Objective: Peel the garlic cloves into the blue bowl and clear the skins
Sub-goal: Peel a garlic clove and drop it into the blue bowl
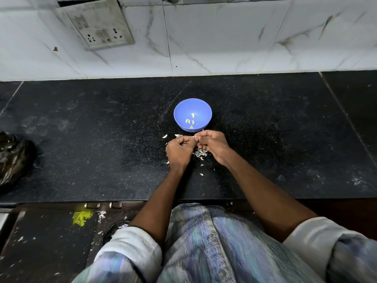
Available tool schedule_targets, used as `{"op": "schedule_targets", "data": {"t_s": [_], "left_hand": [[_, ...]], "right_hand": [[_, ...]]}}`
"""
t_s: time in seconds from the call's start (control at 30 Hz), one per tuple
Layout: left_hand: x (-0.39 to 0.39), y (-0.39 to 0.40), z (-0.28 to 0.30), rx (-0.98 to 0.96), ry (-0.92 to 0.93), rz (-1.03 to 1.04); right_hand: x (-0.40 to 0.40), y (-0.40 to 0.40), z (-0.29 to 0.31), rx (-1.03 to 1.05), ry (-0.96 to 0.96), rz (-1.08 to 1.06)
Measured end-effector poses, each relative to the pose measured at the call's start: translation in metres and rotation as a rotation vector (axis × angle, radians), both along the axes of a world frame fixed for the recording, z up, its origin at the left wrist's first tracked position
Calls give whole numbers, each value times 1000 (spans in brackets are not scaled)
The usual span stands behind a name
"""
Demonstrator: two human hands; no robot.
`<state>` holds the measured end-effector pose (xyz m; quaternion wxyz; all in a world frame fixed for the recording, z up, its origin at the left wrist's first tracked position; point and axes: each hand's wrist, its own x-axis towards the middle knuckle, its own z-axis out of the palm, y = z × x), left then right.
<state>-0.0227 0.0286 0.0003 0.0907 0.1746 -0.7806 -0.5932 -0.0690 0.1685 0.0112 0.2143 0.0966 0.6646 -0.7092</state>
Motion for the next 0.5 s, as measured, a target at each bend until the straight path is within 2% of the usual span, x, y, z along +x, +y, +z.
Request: {"op": "schedule_targets", "data": {"t_s": [0.3,0.5], "left_hand": [[-1,-2,1,84,-27,7],[-2,3,4,415,-172,47]], "right_hand": [[3,3,1,85,65,55],[2,3,3,224,191,55]]}}
